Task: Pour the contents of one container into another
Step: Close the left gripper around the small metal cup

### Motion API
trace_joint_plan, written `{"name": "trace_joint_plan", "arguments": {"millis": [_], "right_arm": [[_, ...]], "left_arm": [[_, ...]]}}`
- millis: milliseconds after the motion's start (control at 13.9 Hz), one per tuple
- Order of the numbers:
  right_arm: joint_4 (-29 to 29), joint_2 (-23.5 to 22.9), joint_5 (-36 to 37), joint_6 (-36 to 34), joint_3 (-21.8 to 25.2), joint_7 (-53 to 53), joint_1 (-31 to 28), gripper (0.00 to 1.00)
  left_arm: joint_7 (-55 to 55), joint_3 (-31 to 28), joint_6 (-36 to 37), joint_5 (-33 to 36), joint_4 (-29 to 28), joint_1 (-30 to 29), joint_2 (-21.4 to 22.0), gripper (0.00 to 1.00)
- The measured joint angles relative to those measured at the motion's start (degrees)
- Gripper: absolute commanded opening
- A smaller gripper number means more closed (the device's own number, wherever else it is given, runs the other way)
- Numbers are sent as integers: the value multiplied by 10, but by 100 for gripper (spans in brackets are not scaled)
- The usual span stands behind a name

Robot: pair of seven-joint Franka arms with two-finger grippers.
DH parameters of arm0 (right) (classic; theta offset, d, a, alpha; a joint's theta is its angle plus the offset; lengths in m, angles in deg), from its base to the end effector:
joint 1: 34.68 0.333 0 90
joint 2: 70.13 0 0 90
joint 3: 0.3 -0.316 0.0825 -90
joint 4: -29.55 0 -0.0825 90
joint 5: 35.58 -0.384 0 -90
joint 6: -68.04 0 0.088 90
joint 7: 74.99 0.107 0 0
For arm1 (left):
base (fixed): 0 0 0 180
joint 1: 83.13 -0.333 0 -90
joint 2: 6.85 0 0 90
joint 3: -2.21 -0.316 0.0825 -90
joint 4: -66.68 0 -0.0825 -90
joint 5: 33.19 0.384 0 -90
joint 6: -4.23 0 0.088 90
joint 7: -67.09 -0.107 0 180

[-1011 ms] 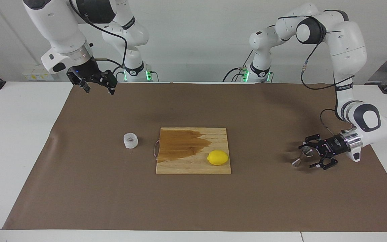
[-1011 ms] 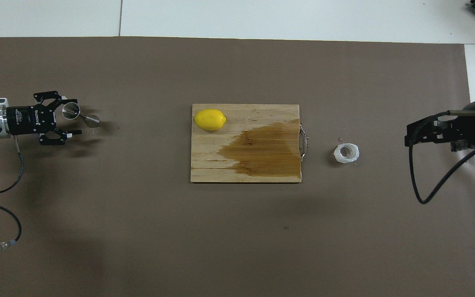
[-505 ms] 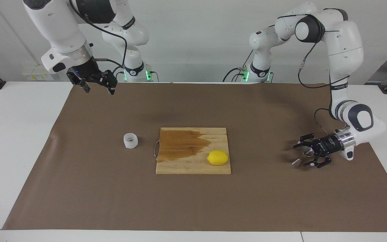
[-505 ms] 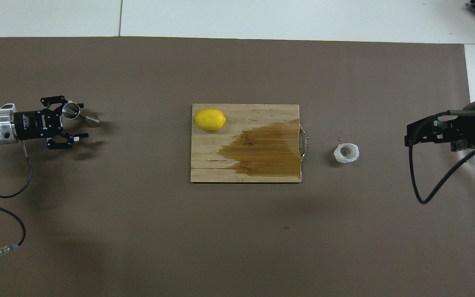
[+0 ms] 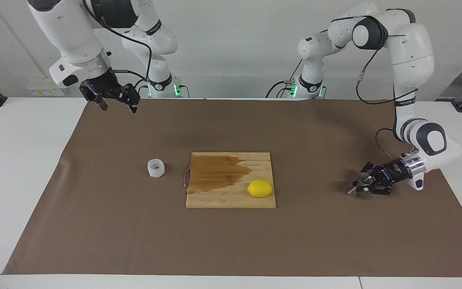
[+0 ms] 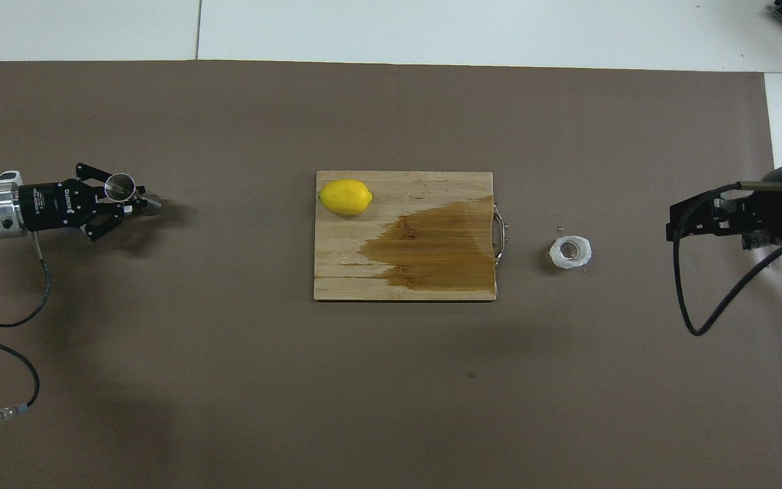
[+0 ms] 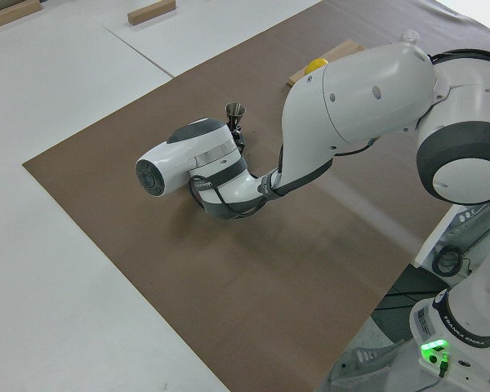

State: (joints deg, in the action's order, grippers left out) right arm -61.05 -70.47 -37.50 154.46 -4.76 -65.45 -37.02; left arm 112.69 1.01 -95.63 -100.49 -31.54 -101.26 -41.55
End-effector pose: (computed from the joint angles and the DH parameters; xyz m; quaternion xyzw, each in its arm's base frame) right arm 0.5485 0.0239 0.6112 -0.9970 0.0643 0.0409 0.0129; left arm 0.6300 0.1312 0.2468 0.5441 0.6379 -0.3417 0.4246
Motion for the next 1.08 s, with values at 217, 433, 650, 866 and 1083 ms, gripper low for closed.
{"name": "trace_joint_plan", "arguments": {"millis": [217,433,650,866,1083], "right_arm": [[0,0,0,0,0,0,0,100],[0,0,0,0,0,0,0,100],[0,0,0,0,0,0,0,100],[0,0,0,0,0,0,0,100],[0,0,0,0,0,0,0,100]], "left_arm": [[0,0,0,-4,0,-1,3,0],[7,3,7,-5,0,1,25,0],[46,4,17,-5,-5,22,62,0],[61,5,19,-6,-30,63,99,0],[74,6,19,-22,-50,112,116,0]]}}
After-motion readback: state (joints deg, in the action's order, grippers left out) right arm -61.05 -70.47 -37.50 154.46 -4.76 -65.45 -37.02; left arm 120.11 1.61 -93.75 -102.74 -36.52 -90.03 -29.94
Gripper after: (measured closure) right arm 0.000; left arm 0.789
